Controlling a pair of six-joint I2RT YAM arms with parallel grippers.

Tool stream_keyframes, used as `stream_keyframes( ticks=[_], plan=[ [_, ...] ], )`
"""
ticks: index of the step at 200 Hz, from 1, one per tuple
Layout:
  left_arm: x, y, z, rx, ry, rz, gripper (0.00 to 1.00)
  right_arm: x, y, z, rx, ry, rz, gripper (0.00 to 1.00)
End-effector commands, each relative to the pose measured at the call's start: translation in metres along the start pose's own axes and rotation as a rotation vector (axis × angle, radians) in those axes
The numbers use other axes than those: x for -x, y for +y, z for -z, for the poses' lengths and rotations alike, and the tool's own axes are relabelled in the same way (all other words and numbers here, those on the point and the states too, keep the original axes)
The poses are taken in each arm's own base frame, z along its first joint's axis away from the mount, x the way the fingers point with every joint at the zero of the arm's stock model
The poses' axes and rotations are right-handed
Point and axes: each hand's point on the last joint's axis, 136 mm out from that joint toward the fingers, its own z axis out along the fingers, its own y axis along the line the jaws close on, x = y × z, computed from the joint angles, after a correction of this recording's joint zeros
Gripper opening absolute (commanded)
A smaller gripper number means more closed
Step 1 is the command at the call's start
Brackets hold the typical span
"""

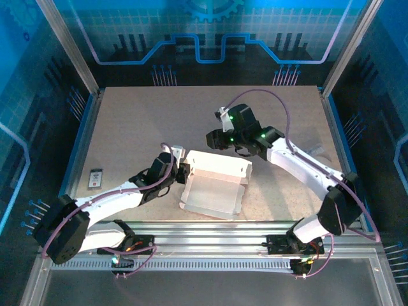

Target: Fold the paper box

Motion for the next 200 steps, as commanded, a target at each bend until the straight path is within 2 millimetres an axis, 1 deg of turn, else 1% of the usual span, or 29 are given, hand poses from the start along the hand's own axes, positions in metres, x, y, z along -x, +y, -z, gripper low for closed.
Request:
stream_keyframes(
  ticks=[1, 30, 57, 94, 123, 159, 200],
  plan=[
    [0.002, 0.000, -0.001, 0.050, 0.005, -0.045, 0.14, -0.002, 0.005, -0.013, 0.060, 0.052, 0.046, 0.39],
    [0.000, -0.004, -0.003, 0.074, 0.004, -0.067, 0.14, -0.010, 0.006, -0.027, 0.087, 0.091, 0.042, 0.39],
    [-0.001, -0.007, -0.004, 0.093, 0.000, -0.077, 0.14, -0.024, 0.005, -0.037, 0.095, 0.113, 0.039, 0.39],
    [-0.004, -0.009, -0.006, 0.091, 0.005, -0.083, 0.14, -0.035, 0.005, -0.042, 0.104, 0.138, 0.046, 0.39],
    [-0.002, -0.012, -0.006, 0.089, 0.003, -0.087, 0.14, -0.043, 0.001, -0.047, 0.094, 0.160, 0.059, 0.40],
    [-0.001, -0.014, -0.006, 0.085, 0.007, -0.093, 0.14, -0.053, 0.006, -0.051, 0.101, 0.177, 0.084, 0.43],
    [0.000, -0.017, -0.006, 0.074, 0.007, -0.095, 0.15, -0.063, 0.003, -0.056, 0.078, 0.188, 0.092, 0.44]
  ],
)
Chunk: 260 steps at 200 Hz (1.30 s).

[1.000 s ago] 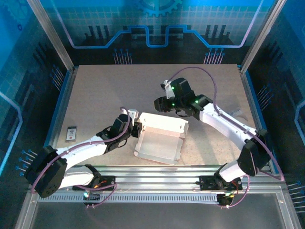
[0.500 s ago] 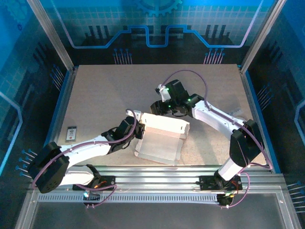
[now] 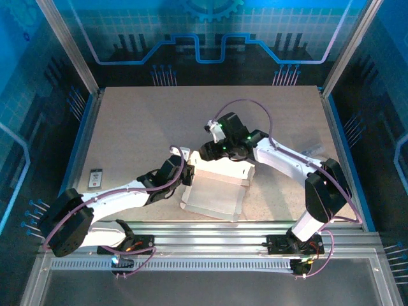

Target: Fold the paper box

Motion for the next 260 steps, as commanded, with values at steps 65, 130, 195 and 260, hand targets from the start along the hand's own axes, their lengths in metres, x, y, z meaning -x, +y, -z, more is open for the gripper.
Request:
stream_keyframes(
  ticks=[65, 130, 195, 260],
  plan=[
    [0.005, -0.008, 0.001, -0.014, 0.002, -0.021, 0.16, -0.015, -0.004, -0.009, -0.042, 0.006, 0.038, 0.45],
    [0.003, -0.009, 0.001, -0.023, 0.004, -0.015, 0.19, -0.036, -0.010, -0.019, -0.098, 0.048, 0.068, 0.48],
    [-0.001, -0.008, 0.000, -0.022, 0.011, -0.008, 0.13, -0.048, -0.012, -0.018, -0.217, 0.064, 0.177, 0.48],
    [-0.004, -0.006, -0.001, -0.018, 0.014, -0.001, 0.06, -0.038, -0.005, -0.013, -0.197, 0.035, 0.174, 0.46]
  ],
)
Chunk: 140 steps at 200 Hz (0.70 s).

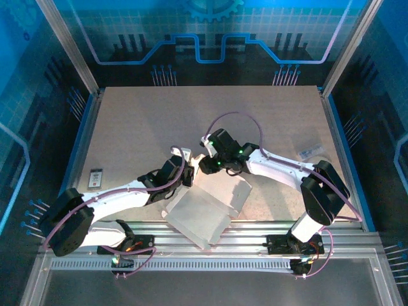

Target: Fold the paper box

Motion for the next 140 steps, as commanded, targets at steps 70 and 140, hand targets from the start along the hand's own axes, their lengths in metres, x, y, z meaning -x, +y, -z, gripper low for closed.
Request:
stream_keyframes(
  ticks=[70, 140],
  plan=[
    [0.016, -0.001, 0.000, 0.012, -0.051, 0.012, 0.01, 0.029, -0.003, 0.036, -0.038, -0.054, 0.014, 0.56],
    [0.048, 0.009, -0.006, 0.024, -0.117, 0.028, 0.01, 0.048, 0.001, 0.113, -0.025, -0.157, -0.029, 0.64]
  ],
)
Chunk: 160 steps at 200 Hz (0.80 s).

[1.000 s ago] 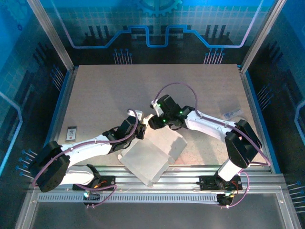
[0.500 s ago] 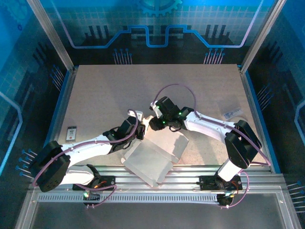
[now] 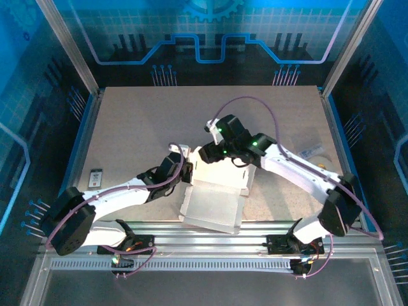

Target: Fold the paper box

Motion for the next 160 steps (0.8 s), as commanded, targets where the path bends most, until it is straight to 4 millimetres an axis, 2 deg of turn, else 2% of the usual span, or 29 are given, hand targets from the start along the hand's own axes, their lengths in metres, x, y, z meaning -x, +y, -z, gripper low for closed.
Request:
stream_keyframes(
  ticks=[1, 15, 27, 39, 63, 67, 74, 90, 124, 160],
  plan=[
    [0.032, -0.005, -0.002, -0.014, -0.084, -0.002, 0.01, -0.004, -0.002, 0.028, -0.007, 0.003, -0.036, 0.64],
    [0.039, -0.004, -0.005, -0.020, -0.096, 0.005, 0.01, -0.018, 0.001, 0.034, 0.024, 0.012, -0.078, 0.58],
    [0.042, -0.003, -0.009, -0.025, -0.098, 0.008, 0.01, -0.036, 0.004, 0.031, 0.050, 0.027, -0.121, 0.52],
    [0.046, -0.001, -0.013, -0.027, -0.097, 0.008, 0.01, -0.060, 0.007, 0.024, 0.060, 0.059, -0.156, 0.43],
    [0.055, 0.000, -0.019, -0.046, -0.095, 0.012, 0.02, -0.102, 0.019, 0.007, 0.096, 0.109, -0.224, 0.20],
    [0.055, 0.001, -0.020, -0.049, -0.095, 0.012, 0.02, -0.116, 0.020, 0.002, 0.092, 0.133, -0.234, 0.16],
    [0.057, 0.001, -0.021, -0.052, -0.096, 0.012, 0.02, -0.128, 0.024, -0.004, 0.090, 0.150, -0.242, 0.10],
    [0.060, 0.003, -0.023, -0.062, -0.101, 0.012, 0.02, -0.153, 0.031, -0.017, 0.073, 0.191, -0.265, 0.00],
    [0.063, 0.000, -0.023, -0.110, -0.132, 0.007, 0.04, -0.190, 0.035, -0.041, 0.015, 0.255, -0.321, 0.00],
    [0.061, -0.010, -0.022, -0.176, -0.149, -0.018, 0.05, -0.202, 0.034, -0.059, -0.020, 0.274, -0.378, 0.00]
  ],
)
